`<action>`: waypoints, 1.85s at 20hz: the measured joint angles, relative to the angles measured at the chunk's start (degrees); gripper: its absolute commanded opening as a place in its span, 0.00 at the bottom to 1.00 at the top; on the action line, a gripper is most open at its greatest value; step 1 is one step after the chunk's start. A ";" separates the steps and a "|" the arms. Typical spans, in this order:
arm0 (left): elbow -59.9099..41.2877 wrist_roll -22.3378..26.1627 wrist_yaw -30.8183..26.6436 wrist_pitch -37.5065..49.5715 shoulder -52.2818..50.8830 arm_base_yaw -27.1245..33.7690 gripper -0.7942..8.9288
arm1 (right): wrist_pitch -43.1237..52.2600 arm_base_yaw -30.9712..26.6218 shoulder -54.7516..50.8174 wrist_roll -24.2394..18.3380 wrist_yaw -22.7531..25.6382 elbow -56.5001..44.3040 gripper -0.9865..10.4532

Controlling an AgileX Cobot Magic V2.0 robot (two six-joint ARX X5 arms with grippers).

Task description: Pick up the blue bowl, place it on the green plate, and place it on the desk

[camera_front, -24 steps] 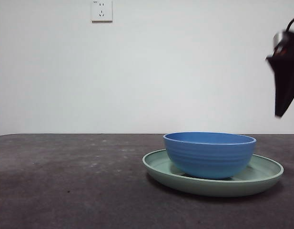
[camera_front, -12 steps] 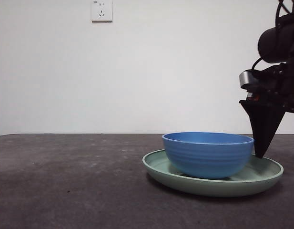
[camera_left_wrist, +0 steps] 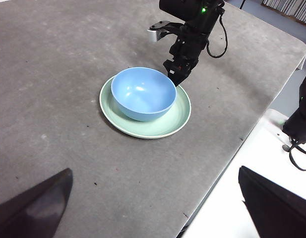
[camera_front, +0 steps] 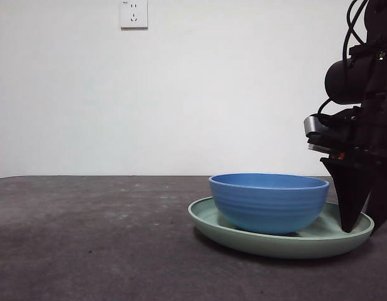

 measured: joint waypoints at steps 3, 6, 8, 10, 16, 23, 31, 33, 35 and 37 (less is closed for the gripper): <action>0.00 0.00 0.00 -0.02 0.00 0.00 0.63 | 0.79 0.04 0.00 1.09 -1.05 0.63 0.09; 0.00 0.00 0.00 -0.02 0.00 0.00 0.63 | 0.66 0.04 0.00 2.51 -1.44 0.63 0.09; 0.00 0.00 0.00 -0.02 0.00 0.00 0.63 | -0.07 0.04 0.00 2.84 -1.64 0.76 0.09; 0.00 0.00 0.00 -0.02 0.00 0.00 0.63 | -0.94 -0.11 0.00 3.15 -3.06 0.94 0.09; 0.00 0.09 0.00 -0.02 0.00 0.00 0.63 | -1.64 1.16 -1.66 4.74 -10.05 0.92 0.09; 0.00 0.22 0.00 -0.02 0.00 0.00 0.63 | -1.75 7.63 -2.19 7.39 -12.39 0.92 0.09; 0.00 0.22 0.00 -0.02 0.00 0.00 0.63 | 6.05 18.91 -2.19 13.60 -10.71 0.90 0.09; 0.00 0.22 0.00 -0.04 0.00 0.00 0.63 | 6.84 19.50 -2.19 15.10 -10.75 0.90 0.09; 0.00 0.22 0.00 -0.02 0.00 0.00 0.63 | 6.82 19.45 -2.19 16.37 -10.54 0.90 0.09; 0.00 0.22 0.00 -0.02 0.00 0.00 0.63 | 6.82 19.39 -2.19 16.96 -10.45 0.90 0.09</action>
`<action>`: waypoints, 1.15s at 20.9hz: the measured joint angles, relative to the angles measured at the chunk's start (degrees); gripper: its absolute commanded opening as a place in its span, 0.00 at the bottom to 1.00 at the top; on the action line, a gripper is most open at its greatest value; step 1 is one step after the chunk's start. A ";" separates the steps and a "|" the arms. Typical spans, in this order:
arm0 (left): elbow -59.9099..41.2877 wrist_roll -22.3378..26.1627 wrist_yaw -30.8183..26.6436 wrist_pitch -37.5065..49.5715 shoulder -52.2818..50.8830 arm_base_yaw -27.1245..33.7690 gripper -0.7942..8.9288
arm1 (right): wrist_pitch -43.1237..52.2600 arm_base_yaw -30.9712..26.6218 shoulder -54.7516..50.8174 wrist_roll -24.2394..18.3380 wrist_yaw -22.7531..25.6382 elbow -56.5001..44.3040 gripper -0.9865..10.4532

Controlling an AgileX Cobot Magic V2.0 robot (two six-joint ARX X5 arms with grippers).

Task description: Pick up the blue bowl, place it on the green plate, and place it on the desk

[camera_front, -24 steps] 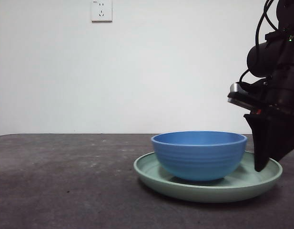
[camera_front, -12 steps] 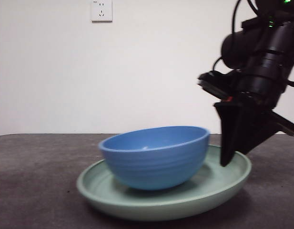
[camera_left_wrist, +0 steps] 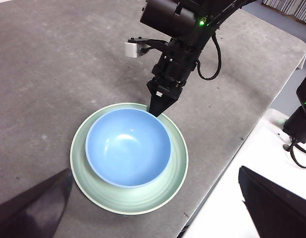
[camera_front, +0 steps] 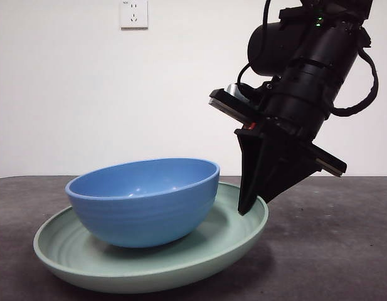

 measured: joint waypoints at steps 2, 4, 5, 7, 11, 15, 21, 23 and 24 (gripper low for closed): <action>0.00 0.00 0.00 0.00 0.00 0.00 0.63 | -0.02 0.11 0.00 0.20 1.70 0.00 0.12; 0.00 0.00 0.02 0.00 0.00 0.00 0.63 | -0.13 0.17 0.00 0.42 4.37 0.00 0.18; 0.00 0.00 0.02 0.02 0.00 0.00 0.63 | -0.31 0.15 0.00 0.57 4.92 0.00 0.20; 0.00 0.00 0.00 0.02 0.00 0.00 0.63 | -0.44 0.17 0.00 0.57 4.92 0.00 0.31; 0.00 0.00 0.00 0.02 0.00 0.00 0.63 | -0.59 0.20 -0.02 0.17 6.23 0.00 0.34; 0.00 0.00 0.00 0.00 0.00 0.00 0.63 | -5.31 -0.33 -3.10 -1.07 11.47 0.00 0.34; 0.00 0.00 0.00 -0.02 0.00 0.00 0.63 | -9.31 0.15 -19.87 -2.05 12.52 0.00 0.50; 0.00 0.00 0.00 -0.07 0.00 0.00 0.63 | -11.04 0.90 -27.78 -2.05 12.48 0.00 0.58; 0.00 0.00 0.00 -0.07 0.00 0.00 0.63 | -12.31 1.25 -31.76 -2.05 12.48 0.02 0.64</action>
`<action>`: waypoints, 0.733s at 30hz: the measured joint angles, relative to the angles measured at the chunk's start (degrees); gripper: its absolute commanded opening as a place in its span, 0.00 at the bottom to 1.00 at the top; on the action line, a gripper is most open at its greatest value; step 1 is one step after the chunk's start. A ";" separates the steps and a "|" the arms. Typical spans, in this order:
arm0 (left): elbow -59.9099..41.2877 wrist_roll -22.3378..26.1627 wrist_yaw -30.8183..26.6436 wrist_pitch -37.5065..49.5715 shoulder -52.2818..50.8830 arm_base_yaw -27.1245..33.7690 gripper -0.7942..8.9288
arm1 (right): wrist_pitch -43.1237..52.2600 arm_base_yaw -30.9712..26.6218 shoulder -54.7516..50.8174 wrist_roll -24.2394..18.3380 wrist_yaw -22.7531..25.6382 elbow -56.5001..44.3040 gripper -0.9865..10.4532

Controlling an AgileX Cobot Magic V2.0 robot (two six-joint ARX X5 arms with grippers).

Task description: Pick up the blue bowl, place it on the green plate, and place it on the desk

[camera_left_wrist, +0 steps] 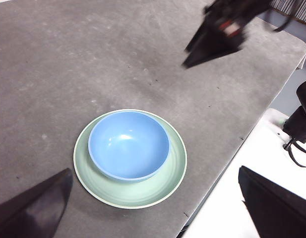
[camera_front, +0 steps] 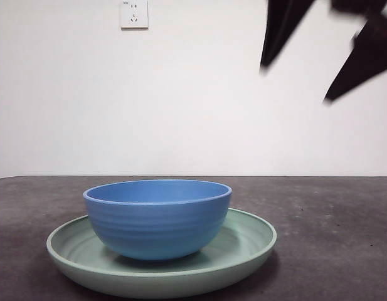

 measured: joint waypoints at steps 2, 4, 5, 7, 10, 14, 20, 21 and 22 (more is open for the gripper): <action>0.00 0.00 0.00 0.00 0.00 0.00 0.63 | -2.49 0.66 -6.51 -0.02 -0.11 0.00 0.69; 0.00 -0.07 0.00 0.00 0.00 0.00 0.63 | -4.92 1.14 -11.47 -0.07 -0.20 0.00 0.69; 0.00 -0.24 0.00 0.00 0.00 0.00 0.63 | -6.16 1.31 -13.66 -0.15 -0.26 0.00 0.69; 0.00 -0.83 0.00 0.00 0.00 0.00 0.63 | -9.16 1.62 -18.71 -0.46 -0.22 0.00 0.69; 0.00 -1.99 0.00 -0.02 0.00 0.00 0.63 | -13.27 1.77 -24.76 -0.87 -0.22 0.00 0.69; 0.00 -4.59 0.00 -0.13 0.00 0.00 0.62 | -17.86 1.81 -32.00 -1.75 -0.20 0.00 0.69; 0.00 -6.23 0.00 -2.82 0.00 0.00 0.61 | -22.86 1.81 -37.75 -3.02 -0.20 0.00 0.69; 0.00 -6.25 0.00 -3.56 0.00 0.00 0.61 | -23.63 1.81 -38.05 -3.06 -0.20 0.00 0.69; 0.00 -6.25 0.00 -4.15 0.00 0.00 0.61 | -24.09 1.81 -38.18 -3.13 -0.20 0.00 0.69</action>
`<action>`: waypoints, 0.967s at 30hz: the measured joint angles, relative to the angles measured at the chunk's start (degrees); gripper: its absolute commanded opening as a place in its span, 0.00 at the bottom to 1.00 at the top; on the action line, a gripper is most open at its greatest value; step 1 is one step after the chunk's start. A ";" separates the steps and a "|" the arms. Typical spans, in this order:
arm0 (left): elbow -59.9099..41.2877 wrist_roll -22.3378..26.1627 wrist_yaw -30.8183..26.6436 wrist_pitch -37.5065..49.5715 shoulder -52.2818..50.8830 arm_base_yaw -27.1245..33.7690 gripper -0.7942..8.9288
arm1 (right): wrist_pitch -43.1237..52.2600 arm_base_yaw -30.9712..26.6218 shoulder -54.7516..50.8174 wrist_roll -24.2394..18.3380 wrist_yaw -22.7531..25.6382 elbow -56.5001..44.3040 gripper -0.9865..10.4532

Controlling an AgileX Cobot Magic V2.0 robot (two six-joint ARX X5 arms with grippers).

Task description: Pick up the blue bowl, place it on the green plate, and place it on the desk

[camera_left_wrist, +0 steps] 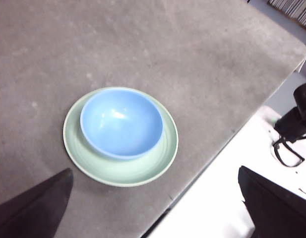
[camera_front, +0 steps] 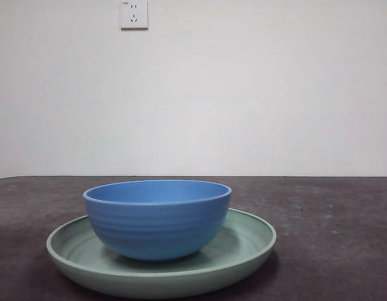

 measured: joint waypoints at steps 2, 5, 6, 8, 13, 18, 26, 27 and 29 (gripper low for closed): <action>0.00 0.00 0.00 -0.96 0.00 0.00 0.58 | -0.28 0.00 -0.02 -0.13 0.00 0.00 0.69; 0.00 0.00 0.00 -2.29 0.00 0.00 0.48 | -0.26 0.00 -0.02 -0.28 0.00 0.00 0.65; 0.00 0.00 0.00 -2.58 0.00 0.00 0.38 | -0.28 0.00 -0.02 -0.28 0.00 0.00 0.51; 0.00 0.02 0.00 -3.04 0.00 0.00 0.06 | -0.55 0.00 -0.02 -0.24 -0.04 0.00 0.06; 0.00 -0.20 0.00 -4.28 0.00 0.00 0.09 | -1.40 0.00 -0.02 -0.31 0.15 0.00 0.13; 0.00 -0.39 0.00 -3.91 0.00 0.00 0.09 | -1.31 0.00 -0.02 -0.31 0.17 0.00 0.13; 0.00 -0.44 0.00 -3.91 0.00 0.00 0.09 | -1.05 0.00 -0.02 -0.31 0.17 0.00 0.13; 0.00 -0.44 0.00 -3.91 0.00 0.00 0.09 | -1.05 0.00 -0.02 -0.31 0.17 0.00 0.13; 0.00 -0.44 0.02 -3.91 0.00 0.00 0.09 | -1.05 0.00 -0.02 -0.31 0.17 0.00 0.13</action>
